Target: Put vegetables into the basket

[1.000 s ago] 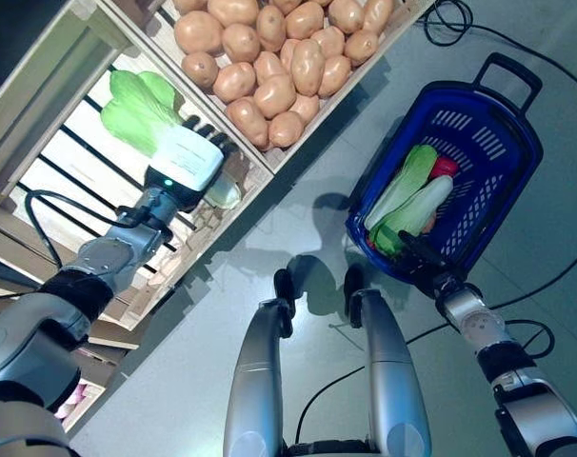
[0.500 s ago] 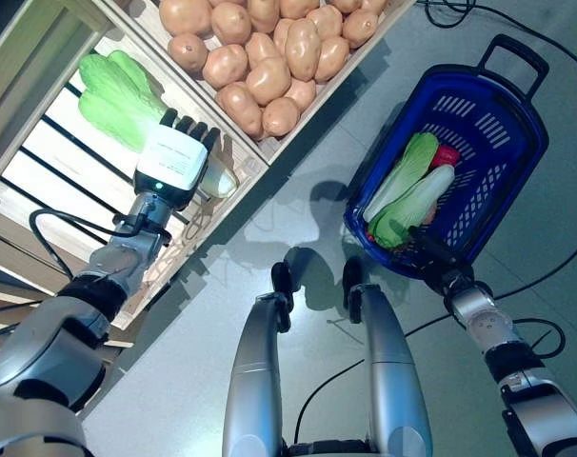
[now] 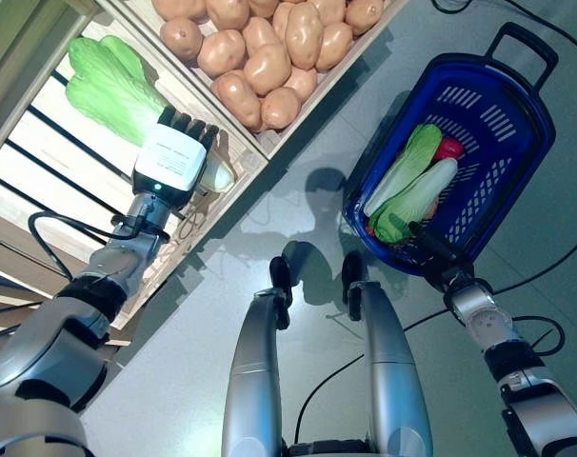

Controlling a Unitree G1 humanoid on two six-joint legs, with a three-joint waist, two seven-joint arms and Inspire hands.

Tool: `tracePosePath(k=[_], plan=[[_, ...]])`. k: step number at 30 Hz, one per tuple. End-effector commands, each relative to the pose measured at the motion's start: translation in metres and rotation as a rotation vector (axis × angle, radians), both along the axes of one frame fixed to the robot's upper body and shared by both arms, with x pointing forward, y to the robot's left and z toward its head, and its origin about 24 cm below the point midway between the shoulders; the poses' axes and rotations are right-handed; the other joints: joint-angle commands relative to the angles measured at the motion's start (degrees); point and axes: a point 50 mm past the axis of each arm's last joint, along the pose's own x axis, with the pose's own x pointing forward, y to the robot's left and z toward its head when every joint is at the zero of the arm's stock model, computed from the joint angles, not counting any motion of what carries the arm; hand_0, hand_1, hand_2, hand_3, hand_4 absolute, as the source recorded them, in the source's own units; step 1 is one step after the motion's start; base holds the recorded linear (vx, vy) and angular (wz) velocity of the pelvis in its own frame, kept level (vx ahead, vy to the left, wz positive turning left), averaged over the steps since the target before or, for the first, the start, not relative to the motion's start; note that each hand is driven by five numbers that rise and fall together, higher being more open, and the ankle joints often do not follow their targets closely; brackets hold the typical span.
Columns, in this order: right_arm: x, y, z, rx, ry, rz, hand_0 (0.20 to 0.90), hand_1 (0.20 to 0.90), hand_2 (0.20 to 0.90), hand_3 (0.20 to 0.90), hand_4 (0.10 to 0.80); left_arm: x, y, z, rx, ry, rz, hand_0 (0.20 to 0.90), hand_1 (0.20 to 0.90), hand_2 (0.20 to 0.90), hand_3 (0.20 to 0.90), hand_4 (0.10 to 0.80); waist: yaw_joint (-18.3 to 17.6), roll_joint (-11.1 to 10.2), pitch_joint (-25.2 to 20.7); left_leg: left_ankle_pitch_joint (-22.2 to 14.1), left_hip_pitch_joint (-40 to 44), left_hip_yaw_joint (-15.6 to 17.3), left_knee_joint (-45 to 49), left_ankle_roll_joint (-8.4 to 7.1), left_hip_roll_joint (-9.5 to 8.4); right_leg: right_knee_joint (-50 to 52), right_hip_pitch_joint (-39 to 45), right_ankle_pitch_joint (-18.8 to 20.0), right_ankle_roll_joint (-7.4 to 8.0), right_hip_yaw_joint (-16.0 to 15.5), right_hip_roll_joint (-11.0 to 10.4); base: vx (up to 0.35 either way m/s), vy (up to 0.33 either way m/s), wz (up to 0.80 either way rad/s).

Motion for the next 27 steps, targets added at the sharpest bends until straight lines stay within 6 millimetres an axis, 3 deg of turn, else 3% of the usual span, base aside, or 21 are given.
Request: tracePosePath(k=[1, 6, 15, 27], plan=[[0.001, -0.014, 0.03, -0.049, -0.152, -0.027, 0.9, 0.9, 0.9, 0.9, 0.8, -0.006, 0.022, 0.036, -0.018, -0.198, 0.067, 0.3, 0.3, 0.3, 0.3, 0.4, -0.6, 0.8, -0.2, -1.6, 3.2, 1.6, -3.2, -1.44, -2.39, -5.4, 3.5, 6.1, 2.86, -0.1, 0.0, 0.0, 0.0, 0.0], [0.003, -0.012, 0.038, -0.031, -0.237, -0.024, 0.9, 0.9, 0.9, 0.9, 0.8, -0.007, 0.021, 0.038, 0.017, -0.233, 0.07, 0.3, 0.3, 0.3, 0.3, 0.4, -0.5, 0.8, -0.2, -1.7, 3.4, 1.5, -3.3, -1.37, -2.64, -5.4, 3.7, 6.0, 2.91, -0.2, 0.1, 0.0, 0.0, 0.0], [-0.001, -0.013, 0.039, -0.05, -0.297, -0.044, 0.9, 0.9, 0.9, 0.9, 0.8, -0.014, 0.036, 0.04, -0.076, -0.307, 0.125, 0.3, 0.3, 0.3, 0.3, 0.4, -0.5, 0.8, -0.2, -1.6, 4.8, 1.3, -4.0, -1.41, -3.19, -5.8, 5.0, 6.0, 2.97, 0.1, 0.4, 0.0, 0.0, 0.0], [-0.011, -0.019, 0.033, -0.04, -0.351, -0.057, 0.9, 0.9, 0.9, 0.9, 0.8, -0.034, 0.044, 0.049, -0.025, -0.419, 0.008, 0.3, 0.3, 0.3, 0.3, 0.4, -0.2, 0.4, -0.2, -0.3, 11.3, 1.2, -9.3, -1.69, -3.01, -10.6, 11.2, 6.3, 3.15, -0.6, 1.1, -0.008, -0.014, 0.0]])
